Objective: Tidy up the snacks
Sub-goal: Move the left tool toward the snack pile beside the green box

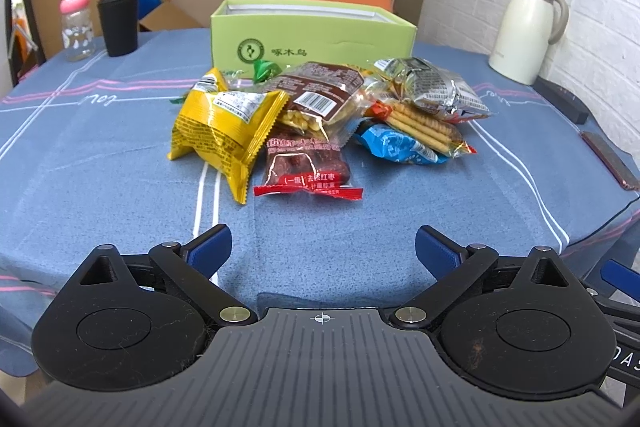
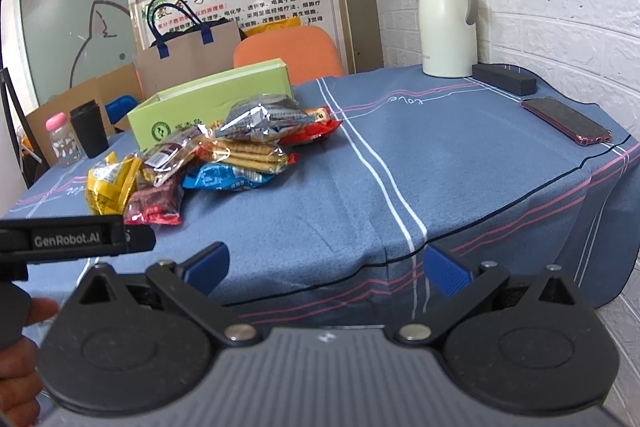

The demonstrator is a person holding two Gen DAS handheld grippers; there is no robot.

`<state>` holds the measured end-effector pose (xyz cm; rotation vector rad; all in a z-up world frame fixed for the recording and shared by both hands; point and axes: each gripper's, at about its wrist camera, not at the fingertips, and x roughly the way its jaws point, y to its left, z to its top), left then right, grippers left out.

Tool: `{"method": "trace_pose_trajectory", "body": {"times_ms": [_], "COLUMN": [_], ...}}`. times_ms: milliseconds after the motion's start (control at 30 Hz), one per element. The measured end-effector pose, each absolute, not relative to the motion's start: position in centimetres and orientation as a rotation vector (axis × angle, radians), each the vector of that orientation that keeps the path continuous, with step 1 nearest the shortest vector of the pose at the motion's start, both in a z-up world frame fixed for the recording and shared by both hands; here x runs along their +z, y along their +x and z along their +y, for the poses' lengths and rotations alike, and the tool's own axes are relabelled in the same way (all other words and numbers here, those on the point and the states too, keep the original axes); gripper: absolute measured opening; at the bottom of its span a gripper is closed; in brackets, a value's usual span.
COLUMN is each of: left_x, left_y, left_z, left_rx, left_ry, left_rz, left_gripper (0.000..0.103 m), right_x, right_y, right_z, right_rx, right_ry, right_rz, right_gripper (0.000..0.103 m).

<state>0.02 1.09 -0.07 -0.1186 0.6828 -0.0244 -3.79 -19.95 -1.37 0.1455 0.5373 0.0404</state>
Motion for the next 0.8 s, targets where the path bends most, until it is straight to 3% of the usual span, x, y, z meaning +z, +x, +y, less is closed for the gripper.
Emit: {"method": "trace_pose_trajectory", "body": {"times_ms": [800], "left_x": [-0.35], "left_y": [0.21], "left_z": [0.89], "left_rx": [-0.033], "left_ry": [-0.119], "left_rz": [0.698], "left_gripper": [0.09], "right_x": [-1.57], "right_y": [-3.76], "right_z": [-19.56], "right_rx": [0.043], "right_ry": [0.13], "right_rz": [0.546], "right_gripper": [0.102]}}
